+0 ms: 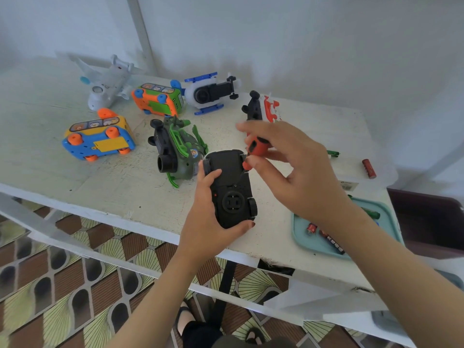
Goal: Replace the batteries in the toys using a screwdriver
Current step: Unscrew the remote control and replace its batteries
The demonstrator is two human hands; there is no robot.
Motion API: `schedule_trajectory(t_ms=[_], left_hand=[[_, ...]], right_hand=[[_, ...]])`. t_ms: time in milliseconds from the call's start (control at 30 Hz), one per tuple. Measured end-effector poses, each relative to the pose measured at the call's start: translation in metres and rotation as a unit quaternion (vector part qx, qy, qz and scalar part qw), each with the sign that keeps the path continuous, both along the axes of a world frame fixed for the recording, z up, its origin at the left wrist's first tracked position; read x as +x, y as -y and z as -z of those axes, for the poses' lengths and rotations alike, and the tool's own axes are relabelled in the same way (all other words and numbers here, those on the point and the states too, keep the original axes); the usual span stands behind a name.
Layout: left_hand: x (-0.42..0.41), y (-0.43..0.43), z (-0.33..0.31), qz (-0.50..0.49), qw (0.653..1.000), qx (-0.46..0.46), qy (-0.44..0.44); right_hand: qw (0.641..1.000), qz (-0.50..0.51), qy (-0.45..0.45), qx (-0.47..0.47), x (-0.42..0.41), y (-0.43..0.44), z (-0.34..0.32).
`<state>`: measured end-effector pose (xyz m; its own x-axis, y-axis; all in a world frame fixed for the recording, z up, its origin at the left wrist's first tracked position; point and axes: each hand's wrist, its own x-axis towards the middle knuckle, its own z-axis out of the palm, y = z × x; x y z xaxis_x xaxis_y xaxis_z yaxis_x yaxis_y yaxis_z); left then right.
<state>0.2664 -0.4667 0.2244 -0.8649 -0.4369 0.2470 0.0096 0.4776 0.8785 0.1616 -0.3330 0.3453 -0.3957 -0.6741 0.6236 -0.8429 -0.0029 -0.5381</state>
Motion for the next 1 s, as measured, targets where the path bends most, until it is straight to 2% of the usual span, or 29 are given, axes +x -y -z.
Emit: schedule_trajectory(t_ms=[100,167,367,500,567,733,900,1000], left_hand=[[0.0,0.0,0.0,0.0,1.0,-0.003,0.002],[0.0,0.001,0.0,0.002,1.0,0.0,0.002],[-0.001,0.001,0.0,0.003,1.0,-0.003,0.001],[-0.001,0.002,0.001,0.0,1.0,-0.008,-0.002],[-0.001,0.001,0.002,0.0,1.0,-0.006,-0.001],[0.0,0.002,0.0,0.007,1.0,0.004,0.003],[-0.001,0.001,0.0,-0.002,1.0,-0.009,0.003],[-0.001,0.001,0.0,-0.001,1.0,-0.007,0.004]], right_hand=[[0.997,0.04,-0.065,-0.009,-0.004,0.003,0.0],[0.997,0.035,-0.069,-0.025,-0.003,0.006,0.0],[0.997,-0.018,0.042,-0.056,0.003,0.011,-0.005],[0.997,0.04,-0.049,-0.046,-0.003,0.015,-0.006],[0.996,0.043,-0.059,-0.044,-0.003,0.016,-0.006],[0.997,-0.033,0.059,-0.028,-0.002,0.016,-0.011],[0.998,0.044,-0.034,-0.02,-0.007,0.021,-0.01],[0.996,0.058,-0.047,0.041,-0.007,0.021,-0.011]])
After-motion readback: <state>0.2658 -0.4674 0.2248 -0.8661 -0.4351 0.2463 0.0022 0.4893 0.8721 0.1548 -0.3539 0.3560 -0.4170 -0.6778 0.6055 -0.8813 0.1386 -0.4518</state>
